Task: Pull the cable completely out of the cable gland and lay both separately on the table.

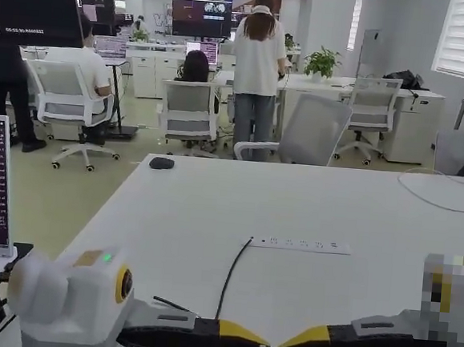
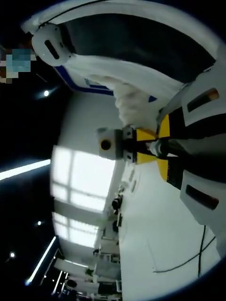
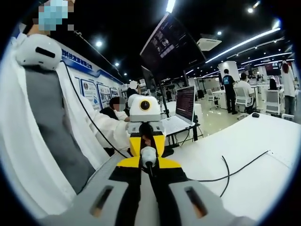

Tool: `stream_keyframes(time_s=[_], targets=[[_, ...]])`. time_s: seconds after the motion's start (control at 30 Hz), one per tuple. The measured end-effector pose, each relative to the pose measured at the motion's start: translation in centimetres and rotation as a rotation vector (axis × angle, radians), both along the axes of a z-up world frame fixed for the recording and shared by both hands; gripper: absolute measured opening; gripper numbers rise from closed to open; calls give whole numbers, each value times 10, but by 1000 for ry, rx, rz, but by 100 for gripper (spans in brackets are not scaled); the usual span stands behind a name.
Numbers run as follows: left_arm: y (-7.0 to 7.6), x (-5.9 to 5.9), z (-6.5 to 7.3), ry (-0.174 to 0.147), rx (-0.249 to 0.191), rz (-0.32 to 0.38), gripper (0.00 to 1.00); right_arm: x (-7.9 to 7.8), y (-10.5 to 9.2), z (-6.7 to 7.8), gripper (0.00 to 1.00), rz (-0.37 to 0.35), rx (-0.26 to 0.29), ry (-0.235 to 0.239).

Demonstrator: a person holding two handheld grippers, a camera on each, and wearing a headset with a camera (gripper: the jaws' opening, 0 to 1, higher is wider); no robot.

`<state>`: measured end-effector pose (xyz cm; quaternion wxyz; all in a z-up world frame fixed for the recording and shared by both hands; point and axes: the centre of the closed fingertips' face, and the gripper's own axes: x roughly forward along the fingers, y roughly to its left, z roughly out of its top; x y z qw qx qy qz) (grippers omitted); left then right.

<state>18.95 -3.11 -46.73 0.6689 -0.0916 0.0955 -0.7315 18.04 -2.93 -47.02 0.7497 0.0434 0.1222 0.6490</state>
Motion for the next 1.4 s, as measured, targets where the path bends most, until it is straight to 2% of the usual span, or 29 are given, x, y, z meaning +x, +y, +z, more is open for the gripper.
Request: stream_keyframes(time_s=[0.1,0.17,0.2,0.23,0.3,0.37,0.43,0.53,0.6,0.7,0.73,0.77,0.8,0.83,0.9,0.97,1.0,1.07,1.13,1.23,1.27,1.4], targets=[[-2,0,-2,15,9,3,12,0,-1,-2,7,-5,-11,-43],[-2,0,-2,62,-1,-2,12,2,-1,1,7,-11,-13,-106],[-2,1,-2,78,-2,-1,12,0,-1,0,7,-11,-31,-138],[-2,0,-2,84,-3,-3,12,-3,0,0,7,-7,-32,-128],[-2,0,-5,112,8,-5,12,-3,0,-3,7,0,-66,-209],[-2,0,-6,165,-3,-14,12,-3,-1,-3,7,9,-70,-279],[-2,0,-6,165,-11,-12,12,-3,-1,-2,8,3,-59,-290],[-3,0,-7,175,-5,-13,12,-3,-2,-4,8,10,-71,-376],[-4,0,-7,178,-3,-16,12,-3,-1,-4,8,9,-67,-381],[-4,0,-9,160,11,-17,13,-1,-1,-5,9,6,-71,-354],[-4,0,-9,151,10,-16,13,-1,-1,-5,10,-1,-64,-327],[-4,-1,-9,132,8,-15,13,0,-1,-5,11,-10,-49,-274],[-4,-1,-8,106,6,-11,13,0,-1,-5,11,-12,-44,-240],[-5,-2,-7,37,8,-13,13,-1,-2,-7,12,3,-33,-168],[-5,-3,-3,-43,6,-7,14,4,-7,-12,18,-19,-30,-62],[-6,-6,0,-126,28,-18,14,7,-10,-10,29,-25,24,85],[-6,-7,0,-166,44,-22,14,8,-11,-8,27,-22,45,94],[-6,-8,3,-202,50,-29,14,6,-12,-5,23,-7,68,108],[-6,-7,4,-201,50,-20,14,4,-11,-2,23,3,84,123],[-5,-3,5,-219,36,1,14,2,-8,5,22,21,122,172],[-5,-2,5,-225,34,6,14,0,-8,5,20,30,127,195],[-6,-3,5,-248,34,5,14,2,-8,4,18,20,126,227]])
